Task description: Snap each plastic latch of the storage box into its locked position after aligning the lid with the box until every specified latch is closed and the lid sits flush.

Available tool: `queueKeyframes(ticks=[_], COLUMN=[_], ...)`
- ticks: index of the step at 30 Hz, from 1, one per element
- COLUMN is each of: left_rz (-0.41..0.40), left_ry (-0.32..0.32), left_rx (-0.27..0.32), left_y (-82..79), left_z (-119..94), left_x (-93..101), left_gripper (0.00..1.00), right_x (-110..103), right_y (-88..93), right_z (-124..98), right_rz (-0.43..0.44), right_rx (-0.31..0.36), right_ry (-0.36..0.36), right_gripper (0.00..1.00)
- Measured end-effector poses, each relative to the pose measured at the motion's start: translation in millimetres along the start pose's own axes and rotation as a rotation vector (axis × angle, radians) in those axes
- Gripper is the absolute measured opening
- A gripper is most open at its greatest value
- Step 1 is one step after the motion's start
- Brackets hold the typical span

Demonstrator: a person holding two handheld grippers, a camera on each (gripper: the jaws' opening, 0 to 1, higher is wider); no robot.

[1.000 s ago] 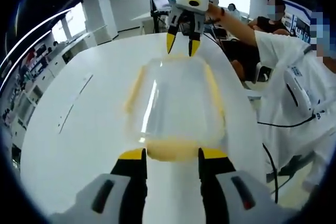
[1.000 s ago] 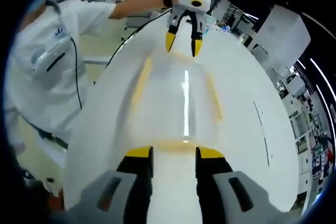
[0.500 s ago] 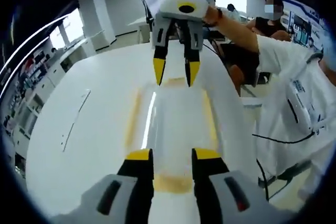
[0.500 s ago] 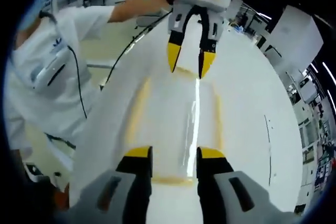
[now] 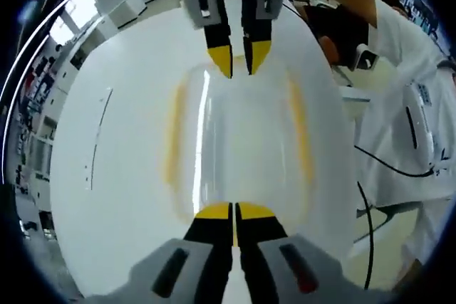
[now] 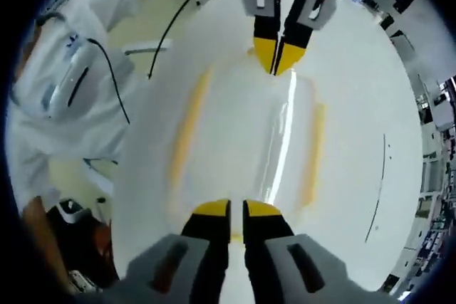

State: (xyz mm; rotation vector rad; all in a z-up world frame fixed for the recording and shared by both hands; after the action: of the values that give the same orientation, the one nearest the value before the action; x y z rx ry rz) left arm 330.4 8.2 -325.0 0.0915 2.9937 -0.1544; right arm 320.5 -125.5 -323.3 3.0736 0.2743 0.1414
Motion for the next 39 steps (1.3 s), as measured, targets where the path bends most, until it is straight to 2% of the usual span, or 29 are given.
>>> queueKeyframes(ticks=[3, 5, 6, 7, 11, 14, 16, 19, 20, 21, 23, 25, 26, 27, 28, 29, 30, 31, 32, 34, 36, 38, 39], left_rz=[0.024, 0.020, 0.059, 0.052, 0.017, -0.031, -0.022, -0.010, 0.039, 0.049, 0.015, -0.029, -0.023, -0.013, -0.002, 0.010, -0.016, -0.053, -0.056, -0.044, -0.004, 0.021, 0.032], left_ry=[-0.030, -0.041, -0.054, -0.054, -0.014, 0.029, 0.035, 0.029, 0.016, 0.015, 0.023, 0.039, 0.040, 0.022, -0.017, -0.039, -0.029, 0.033, 0.051, 0.067, 0.064, 0.084, 0.088], left_rx=[-0.030, -0.040, -0.047, -0.054, -0.089, -0.094, -0.063, -0.041, -0.014, -0.001, 0.020, 0.081, 0.103, 0.148, 0.173, 0.198, 0.217, 0.197, 0.196, 0.196, 0.203, 0.199, 0.199], left_y=[-0.5, -0.3, -0.8, -2.0, -3.4, -3.9, -1.9, -0.3, -1.4, -0.3, 1.2, -0.3, -0.1, -0.7, -0.1, -0.1, 1.4, 5.7, 6.3, 6.8, 4.4, -0.9, -4.2], left_z=[1, 2, 1, 2, 2, 2, 1, 1, 1, 0, 0, 0, 0, -1, -2, -3, -3, -2, -1, 0, -1, -3, -5], left_x=[0.7, 2.9, 2.3, 3.1, -0.3, -2.4, -1.8, -0.4, -0.7, -0.1, -0.3, -2.5, -2.7, -4.8, -9.4, -12.5, -10.5, -3.2, -0.3, 4.7, 11.4, 18.8, 22.1], left_gripper=[0.00, 0.00, 0.00, 0.00, 0.00, 0.00, 0.00, 0.00, 0.00, 0.00, 0.00, 0.00, 0.00, 0.04, 0.12, 0.19, 0.23, 0.28, 0.30, 0.34, 0.43, 0.56, 0.62], right_x=[-1, 0, -1, -5, -1, 1, -2, -6, -7, -7, -8, -9, -10, -11, -9, -4, -4, -11, -13, -17, -18, -19, -18], right_y=[-1.2, -0.8, -0.2, 0.1, -1.2, -2.5, -4.7, -5.4, -5.0, -4.1, -2.6, -0.9, -0.5, 0.0, -0.3, 0.9, 3.1, 1.0, 1.0, -1.5, -7.8, -14.6, -15.5], right_z=[2, 2, 2, 3, 3, 2, 2, 3, 3, 2, 2, 2, 2, 2, 2, 0, -1, -1, -1, 0, -1, -2, -3], right_rz=[0.009, 0.052, 0.050, 0.043, -0.010, 0.005, 0.008, 0.002, 0.014, 0.021, 0.033, 0.042, 0.044, 0.058, 0.087, 0.095, 0.107, 0.132, 0.153, 0.146, 0.131, 0.157, 0.165], right_rx=[-0.017, -0.030, -0.029, -0.028, -0.058, -0.096, -0.139, -0.159, -0.156, -0.146, -0.113, -0.069, -0.052, -0.019, 0.012, 0.029, 0.036, 0.054, 0.057, 0.060, 0.100, 0.147, 0.145], right_ry=[0.009, 0.017, 0.019, 0.029, 0.046, 0.029, 0.034, 0.039, 0.037, 0.035, 0.030, 0.026, 0.023, 0.010, 0.023, 0.054, 0.053, 0.018, 0.001, -0.012, 0.001, -0.008, -0.017], right_gripper=[0.00, 0.00, 0.00, 0.00, 0.00, 0.00, 0.00, 0.00, 0.00, 0.00, 0.00, 0.00, 0.00, 0.00, 0.03, 0.13, 0.22, 0.29, 0.29, 0.29, 0.36, 0.49, 0.53])
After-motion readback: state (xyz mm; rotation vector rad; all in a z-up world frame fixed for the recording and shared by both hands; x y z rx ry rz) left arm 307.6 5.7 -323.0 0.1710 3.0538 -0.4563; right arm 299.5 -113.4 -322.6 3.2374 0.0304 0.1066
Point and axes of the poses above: the point that each gripper's makers call its tool centre point, and the gripper's own axes: z roughly forward along the fingers, x roughly to its right, y roughly out of its underside, the point moved 4 cm from there along -z, roughly backward along the fingers, and after that the axes turned 13 degrees about -x, right-handed, at the moved point
